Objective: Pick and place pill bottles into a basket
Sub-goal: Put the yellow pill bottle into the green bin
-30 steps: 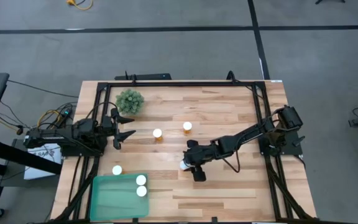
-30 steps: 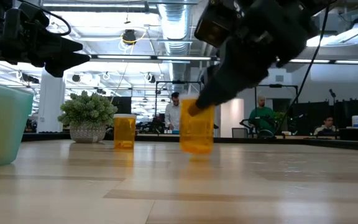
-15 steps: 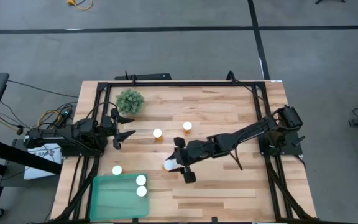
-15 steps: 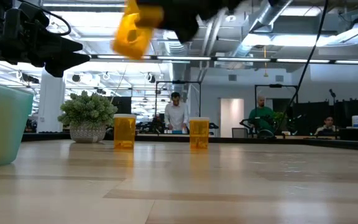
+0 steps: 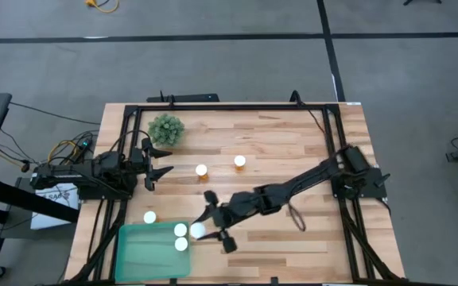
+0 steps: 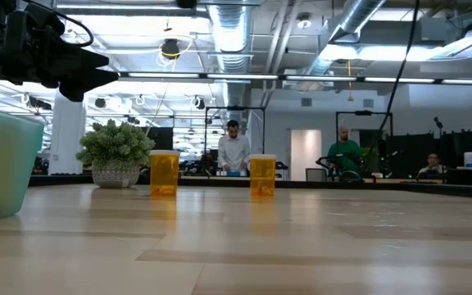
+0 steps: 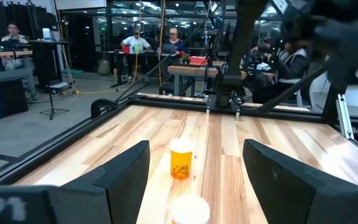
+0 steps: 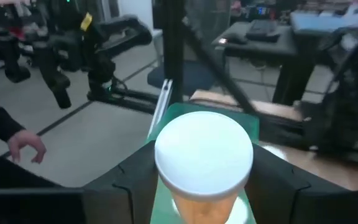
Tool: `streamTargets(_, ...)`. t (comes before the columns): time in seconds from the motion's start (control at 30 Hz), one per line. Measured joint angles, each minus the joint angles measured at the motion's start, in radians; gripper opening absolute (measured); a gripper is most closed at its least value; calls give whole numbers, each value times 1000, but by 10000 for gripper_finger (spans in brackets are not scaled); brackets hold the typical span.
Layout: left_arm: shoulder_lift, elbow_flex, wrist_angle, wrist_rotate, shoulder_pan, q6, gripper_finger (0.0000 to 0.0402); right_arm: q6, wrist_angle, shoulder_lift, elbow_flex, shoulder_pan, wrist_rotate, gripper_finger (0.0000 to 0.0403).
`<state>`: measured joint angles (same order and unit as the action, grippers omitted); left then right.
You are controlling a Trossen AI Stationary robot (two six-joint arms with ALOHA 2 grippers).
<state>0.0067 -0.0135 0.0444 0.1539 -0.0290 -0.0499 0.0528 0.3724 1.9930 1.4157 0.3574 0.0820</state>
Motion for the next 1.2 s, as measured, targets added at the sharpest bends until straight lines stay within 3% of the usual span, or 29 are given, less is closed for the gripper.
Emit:
streamTargets(0.2,0,0,-2,0,0,2,249,-27,-30,155,173,23,9,213)
streamTargets(0.5,0,0,-2,0,0,6,249,-65,-113,322,394,48,25,194)
streamTargets(1.2,0,0,-4,0,0,5,249,-160,-30,439,414,87,22,208)
